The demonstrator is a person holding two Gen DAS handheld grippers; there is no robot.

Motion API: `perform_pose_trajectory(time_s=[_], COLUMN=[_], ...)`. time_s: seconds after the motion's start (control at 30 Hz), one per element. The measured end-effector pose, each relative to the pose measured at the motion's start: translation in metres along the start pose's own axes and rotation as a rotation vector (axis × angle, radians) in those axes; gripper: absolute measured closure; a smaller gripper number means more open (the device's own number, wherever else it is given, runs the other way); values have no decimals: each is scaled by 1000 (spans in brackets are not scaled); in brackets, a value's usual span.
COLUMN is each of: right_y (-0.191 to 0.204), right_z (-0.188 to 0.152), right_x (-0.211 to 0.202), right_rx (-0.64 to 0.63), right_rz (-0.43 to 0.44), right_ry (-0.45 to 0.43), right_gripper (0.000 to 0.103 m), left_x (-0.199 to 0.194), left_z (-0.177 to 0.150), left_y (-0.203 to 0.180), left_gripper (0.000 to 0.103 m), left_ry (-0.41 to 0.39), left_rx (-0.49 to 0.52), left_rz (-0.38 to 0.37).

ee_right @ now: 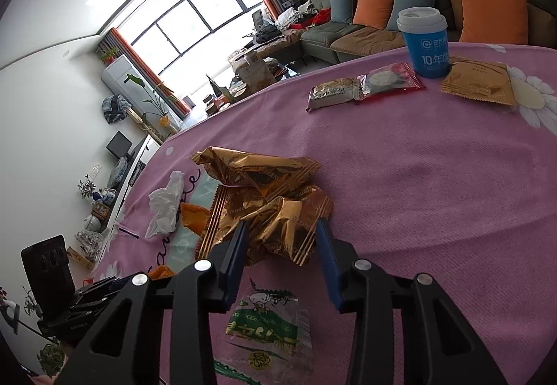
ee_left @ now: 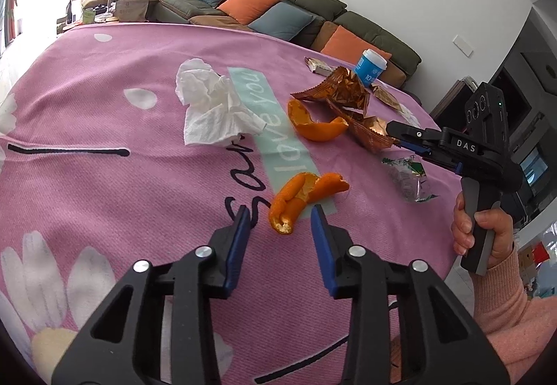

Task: Collect trash
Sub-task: 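Grasp the orange peel with the left tool while the right tool grasps the gold foil wrapper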

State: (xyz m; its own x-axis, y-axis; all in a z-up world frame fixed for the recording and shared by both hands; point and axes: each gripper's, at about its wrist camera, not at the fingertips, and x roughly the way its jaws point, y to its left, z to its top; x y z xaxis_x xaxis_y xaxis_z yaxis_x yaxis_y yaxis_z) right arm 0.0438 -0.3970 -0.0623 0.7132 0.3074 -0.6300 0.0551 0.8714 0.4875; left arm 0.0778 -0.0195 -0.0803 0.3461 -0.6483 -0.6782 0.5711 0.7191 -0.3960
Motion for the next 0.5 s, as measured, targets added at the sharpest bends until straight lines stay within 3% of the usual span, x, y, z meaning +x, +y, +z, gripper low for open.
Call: perform_pose_trajectory(time_s=[0.13,0.17,0.2,0.27,0.43,0.5], right_y=[-1,-1,-1,-1,-4,-8], right_z=[-2,-2,-3,-3,-2,-1], right_x=[0,0,1,1,-3,-6], right_rx=[1,1,-1,-3,11,33], right_rz=[11,14,16,17,23,30], right_ry=[-1,1,2,2,-13,-28], right_gripper=[79,86,93,99,100,91], left_x=[0,0,0,0,-4,-6], left_z=[-1,-1,-2,-2,-4,-4], left_y=[0,0,0,0,-1,0], left_gripper=[85,90,89,89,90,90], left_ry=[5,6,6,4,-8,-12], left_rx=[-4,-7,-7,-9,-4,-4], left_rz=[-3,-8,-6,-5,-9,-12])
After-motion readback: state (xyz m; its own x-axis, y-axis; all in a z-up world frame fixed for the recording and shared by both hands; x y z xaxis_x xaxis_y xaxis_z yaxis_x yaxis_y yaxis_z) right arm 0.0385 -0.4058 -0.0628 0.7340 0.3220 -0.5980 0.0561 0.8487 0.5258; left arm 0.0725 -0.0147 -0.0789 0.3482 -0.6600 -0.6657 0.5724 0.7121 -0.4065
